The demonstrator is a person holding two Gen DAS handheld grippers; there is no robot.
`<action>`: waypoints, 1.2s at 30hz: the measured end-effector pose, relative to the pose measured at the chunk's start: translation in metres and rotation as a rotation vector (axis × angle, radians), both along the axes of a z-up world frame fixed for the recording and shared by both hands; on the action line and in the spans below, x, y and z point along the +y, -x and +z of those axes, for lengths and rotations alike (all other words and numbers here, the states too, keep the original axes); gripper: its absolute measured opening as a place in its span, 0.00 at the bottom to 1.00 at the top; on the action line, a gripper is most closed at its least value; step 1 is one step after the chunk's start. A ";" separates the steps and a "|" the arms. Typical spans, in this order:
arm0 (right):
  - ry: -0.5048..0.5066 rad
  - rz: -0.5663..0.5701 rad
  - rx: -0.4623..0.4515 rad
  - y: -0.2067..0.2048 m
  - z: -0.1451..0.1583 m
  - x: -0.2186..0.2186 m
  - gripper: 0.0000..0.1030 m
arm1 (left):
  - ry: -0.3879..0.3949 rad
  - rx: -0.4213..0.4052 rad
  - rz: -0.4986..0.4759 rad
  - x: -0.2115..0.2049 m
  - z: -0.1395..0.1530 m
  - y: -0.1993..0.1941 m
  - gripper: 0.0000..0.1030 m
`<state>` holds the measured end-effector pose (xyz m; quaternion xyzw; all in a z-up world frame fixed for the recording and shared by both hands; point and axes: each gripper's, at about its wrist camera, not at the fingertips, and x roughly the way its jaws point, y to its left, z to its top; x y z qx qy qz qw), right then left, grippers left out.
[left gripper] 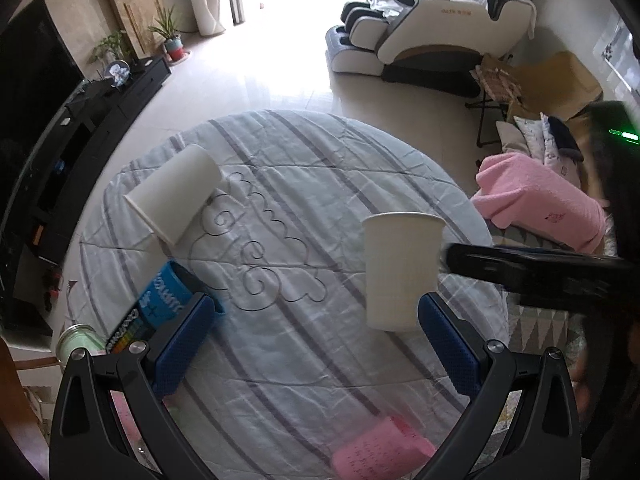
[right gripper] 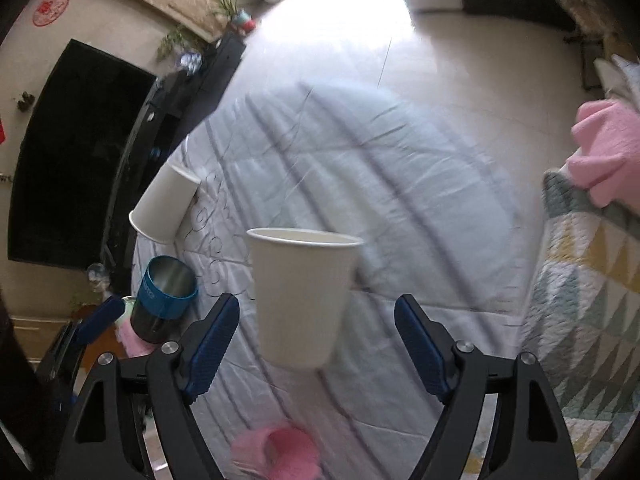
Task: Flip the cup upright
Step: 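Lift the white paper cup with the right gripper toward the left gripper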
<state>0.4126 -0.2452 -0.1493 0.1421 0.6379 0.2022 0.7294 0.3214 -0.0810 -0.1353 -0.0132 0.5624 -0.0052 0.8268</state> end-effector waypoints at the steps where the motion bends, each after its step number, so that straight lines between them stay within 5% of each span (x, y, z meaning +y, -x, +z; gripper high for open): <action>1: 0.018 -0.004 -0.024 0.003 0.005 -0.007 0.79 | -0.002 0.007 0.000 -0.003 -0.002 -0.002 1.00; 10: 0.155 0.041 -0.102 0.033 0.000 -0.036 0.79 | 0.055 0.116 -0.005 -0.034 -0.034 -0.029 1.00; 24: 0.118 0.053 -0.110 0.045 -0.023 -0.038 0.80 | 0.042 0.210 -0.046 -0.069 -0.068 -0.066 0.99; 36: 0.109 0.054 -0.083 0.044 -0.032 -0.035 0.80 | 0.018 0.245 -0.062 -0.076 -0.081 -0.074 0.65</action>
